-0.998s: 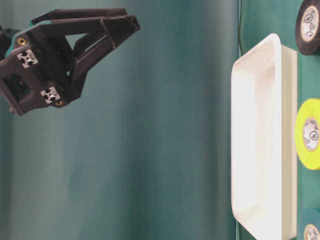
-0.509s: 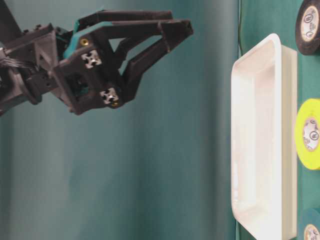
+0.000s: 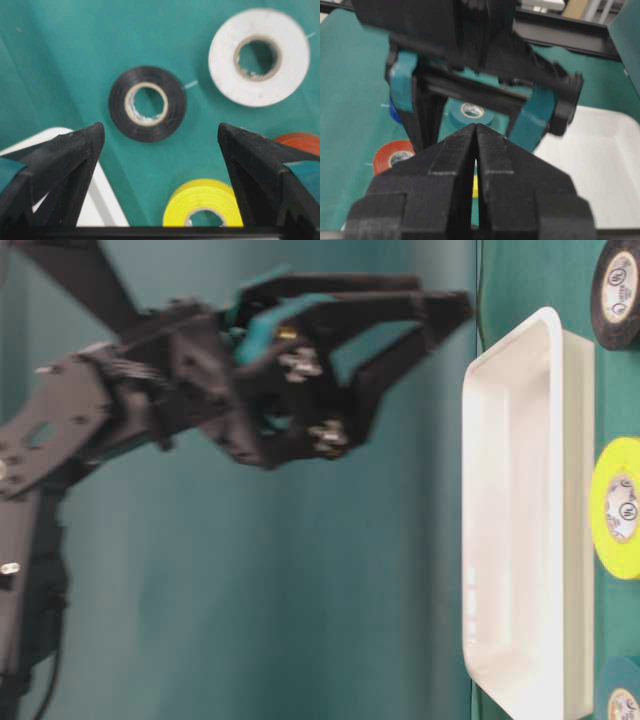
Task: Place the tape from the fixed location into the white case.
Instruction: 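Rotate the left gripper downward above the black tape roll, then lower the left gripper into the black roll's core and close it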
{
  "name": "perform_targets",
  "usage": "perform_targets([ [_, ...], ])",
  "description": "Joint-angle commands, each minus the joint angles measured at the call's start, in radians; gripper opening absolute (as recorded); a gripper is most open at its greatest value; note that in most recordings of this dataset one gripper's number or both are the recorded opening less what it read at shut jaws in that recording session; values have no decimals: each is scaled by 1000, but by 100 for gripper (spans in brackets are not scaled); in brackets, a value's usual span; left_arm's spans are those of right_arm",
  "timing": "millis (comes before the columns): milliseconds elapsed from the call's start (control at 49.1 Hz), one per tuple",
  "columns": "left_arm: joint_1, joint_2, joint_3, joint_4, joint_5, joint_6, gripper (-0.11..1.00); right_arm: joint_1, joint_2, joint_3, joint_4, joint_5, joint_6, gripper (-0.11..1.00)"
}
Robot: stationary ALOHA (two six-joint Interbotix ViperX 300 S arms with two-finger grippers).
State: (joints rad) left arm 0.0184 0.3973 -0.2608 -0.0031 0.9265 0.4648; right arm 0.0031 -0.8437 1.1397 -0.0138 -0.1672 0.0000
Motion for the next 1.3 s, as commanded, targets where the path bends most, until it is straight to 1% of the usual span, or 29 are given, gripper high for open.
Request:
perform_targets([
  [0, -2, -6, 3, 2, -23, 2, 99, 2, 6, -20, -2, -6, 2, 0],
  [387, -8, 87, 61, 2, -149, 9, 99, 2, 9, -18, 0, -3, 2, 0],
  [631, 9, 129, 66, 2, -170, 43, 99, 2, 15, -14, 0, -3, 2, 0],
  [835, 28, 140, 87, 0, -193, 43, 99, 2, 21, -8, 0, -6, 0, 0],
  [1283, 21, 137, 107, 2, -201, 43, 98, 2, 21, -9, 0, -6, 0, 0],
])
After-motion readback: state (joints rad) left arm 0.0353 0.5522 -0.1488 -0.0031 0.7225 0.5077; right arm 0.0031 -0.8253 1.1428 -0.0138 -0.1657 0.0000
